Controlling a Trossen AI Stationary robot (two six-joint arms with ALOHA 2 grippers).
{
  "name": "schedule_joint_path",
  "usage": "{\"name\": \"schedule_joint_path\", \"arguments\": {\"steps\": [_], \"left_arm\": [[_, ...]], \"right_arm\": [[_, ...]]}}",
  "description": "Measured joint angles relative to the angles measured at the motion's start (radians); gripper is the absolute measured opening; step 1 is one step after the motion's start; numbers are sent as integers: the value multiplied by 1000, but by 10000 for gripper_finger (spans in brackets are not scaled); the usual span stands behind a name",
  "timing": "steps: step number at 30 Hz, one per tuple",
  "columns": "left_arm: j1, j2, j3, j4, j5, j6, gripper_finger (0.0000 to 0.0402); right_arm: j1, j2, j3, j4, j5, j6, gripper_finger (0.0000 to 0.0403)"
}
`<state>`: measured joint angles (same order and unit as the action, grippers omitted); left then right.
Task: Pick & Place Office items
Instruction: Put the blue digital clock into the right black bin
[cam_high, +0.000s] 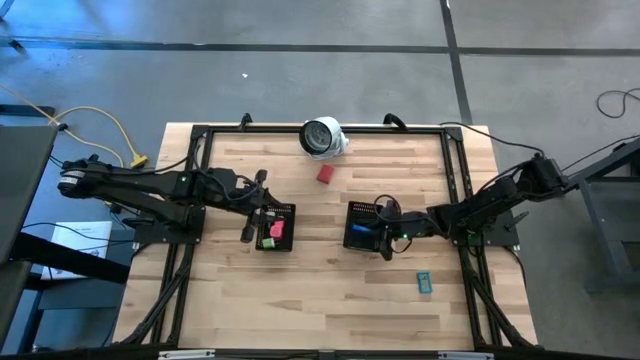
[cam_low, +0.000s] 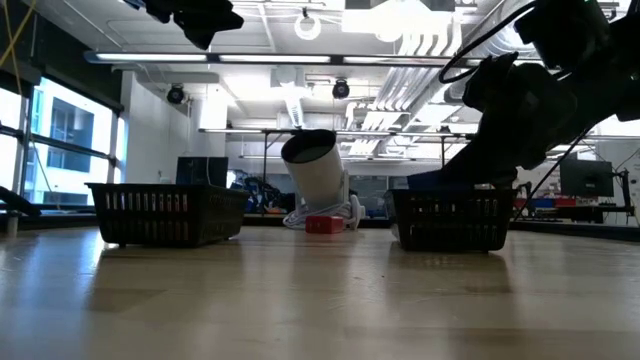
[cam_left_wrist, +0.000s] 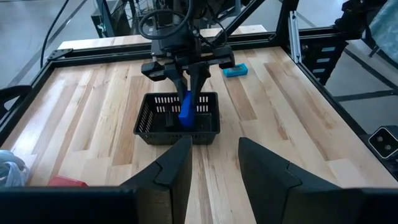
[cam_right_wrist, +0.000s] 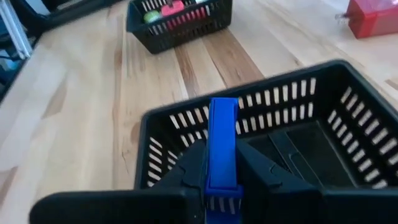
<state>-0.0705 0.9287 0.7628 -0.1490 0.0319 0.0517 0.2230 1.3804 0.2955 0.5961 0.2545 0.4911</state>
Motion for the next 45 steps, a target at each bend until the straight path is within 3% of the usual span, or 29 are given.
{"name": "schedule_joint_path", "arguments": {"steps": [14, 22, 25, 31, 45], "left_arm": [[0, 1, 0, 0, 1, 0, 124], [0, 1, 0, 0, 1, -5, 124], [0, 1, 0, 0, 1, -6, 124], [0, 1, 0, 0, 1, -7, 124], [0, 1, 0, 0, 1, -7, 124]], "right_arm": [[-30, 0, 0, 14, 68, -78, 44], [-83, 0, 0, 13, 11, -106, 44], [-68, 0, 0, 9, -27, -92, 44], [-9, 0, 0, 0, 13, -78, 44], [-8, 0, 0, -38, -2, -53, 44]]}}
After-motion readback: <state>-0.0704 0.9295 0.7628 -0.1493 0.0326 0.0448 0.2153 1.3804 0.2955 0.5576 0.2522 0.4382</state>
